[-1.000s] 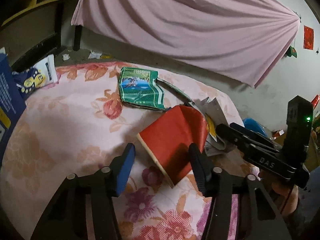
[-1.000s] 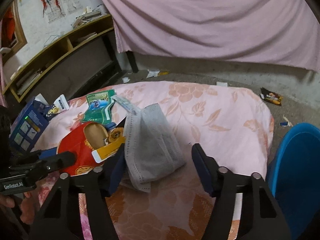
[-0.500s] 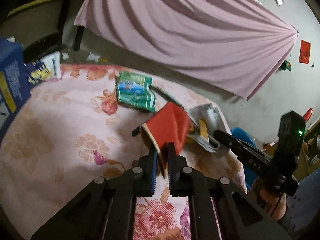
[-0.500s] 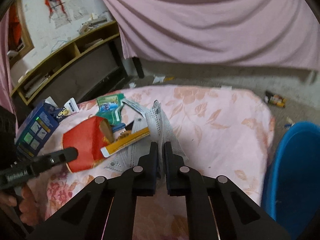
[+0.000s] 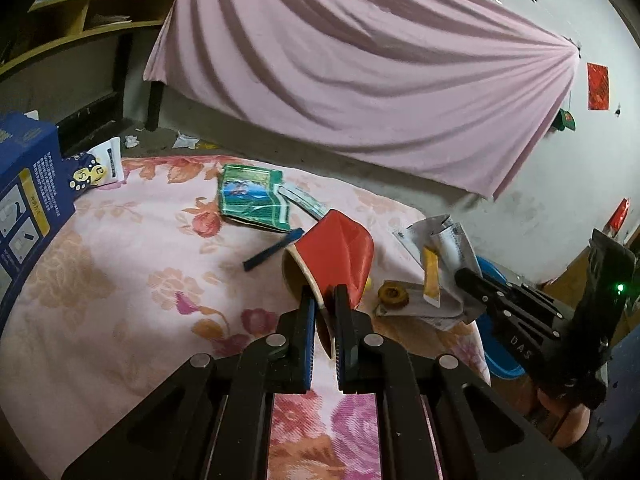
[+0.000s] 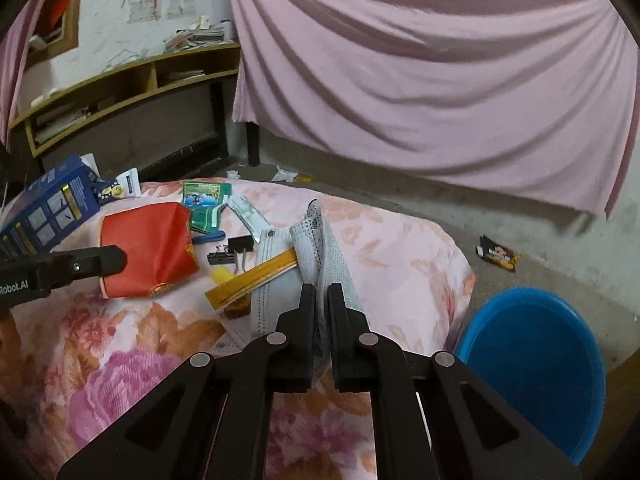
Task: Collect trash
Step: 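Grasp the red packet with the left tool while the right tool grasps the grey mask, then carry the red packet and grey mask over the blue basin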
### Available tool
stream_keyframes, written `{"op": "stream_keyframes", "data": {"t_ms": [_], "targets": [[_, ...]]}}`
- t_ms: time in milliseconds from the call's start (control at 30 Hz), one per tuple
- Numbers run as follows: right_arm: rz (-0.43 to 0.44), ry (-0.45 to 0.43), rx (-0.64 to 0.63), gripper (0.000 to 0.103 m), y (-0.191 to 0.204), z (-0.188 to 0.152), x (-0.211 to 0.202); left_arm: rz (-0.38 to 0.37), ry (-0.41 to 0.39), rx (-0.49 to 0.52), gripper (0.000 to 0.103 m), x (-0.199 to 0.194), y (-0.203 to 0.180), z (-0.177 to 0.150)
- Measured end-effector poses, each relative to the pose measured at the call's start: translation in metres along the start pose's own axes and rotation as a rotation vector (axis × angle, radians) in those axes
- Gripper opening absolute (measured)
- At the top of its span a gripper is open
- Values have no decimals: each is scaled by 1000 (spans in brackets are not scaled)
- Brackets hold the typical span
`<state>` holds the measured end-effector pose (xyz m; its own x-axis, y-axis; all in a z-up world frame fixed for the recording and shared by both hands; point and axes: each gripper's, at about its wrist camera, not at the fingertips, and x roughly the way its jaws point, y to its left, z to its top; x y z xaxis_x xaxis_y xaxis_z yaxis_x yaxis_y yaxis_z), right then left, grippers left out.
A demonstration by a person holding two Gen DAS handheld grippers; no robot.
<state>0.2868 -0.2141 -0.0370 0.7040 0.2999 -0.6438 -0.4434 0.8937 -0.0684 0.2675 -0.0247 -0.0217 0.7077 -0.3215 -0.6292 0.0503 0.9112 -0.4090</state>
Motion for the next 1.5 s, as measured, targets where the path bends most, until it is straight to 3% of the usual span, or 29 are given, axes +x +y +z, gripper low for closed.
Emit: {"op": "stream_keyframes", "data": {"t_ms": [167,233,467,600,700,933,1033,1067,1100,1233,1300,1333,1500], "targets": [[-147,-71,-59,5,-8,-1,-28,-2,-3,26,6,3,-10,-3],[-163,-70,-59,5,-12,-2,-32,-4,-1,31,6,5,-13,-4],[-65,-36,-6,5,-17,-8,-23,-7,7,42,6,10,-18,-7],[-122,-75,-121,5,9,-5,-25,2,-4,36,6,5,-18,-8],[-101,-72,-188,5,30,-1,-17,21,-15,26,6,-2,-10,-8],[61,83,-217,8,62,-4,28,77,-1,-24,6,-12,16,-11],[65,96,-210,24,61,-5,29,77,8,-48,6,-12,24,-14],[69,92,-196,34,58,-4,27,76,8,-52,6,-13,24,-15],[76,89,-181,37,55,-4,25,74,9,-54,6,-13,25,-16],[131,141,-90,34,37,-7,33,70,4,-58,6,-13,22,-16],[158,156,-56,14,32,-7,36,68,-1,-59,6,-13,20,-16],[156,153,-43,11,31,-7,34,68,-4,-58,6,-13,19,-17],[97,51,-39,6,24,-5,8,65,-35,-39,6,-20,10,-15]]}}
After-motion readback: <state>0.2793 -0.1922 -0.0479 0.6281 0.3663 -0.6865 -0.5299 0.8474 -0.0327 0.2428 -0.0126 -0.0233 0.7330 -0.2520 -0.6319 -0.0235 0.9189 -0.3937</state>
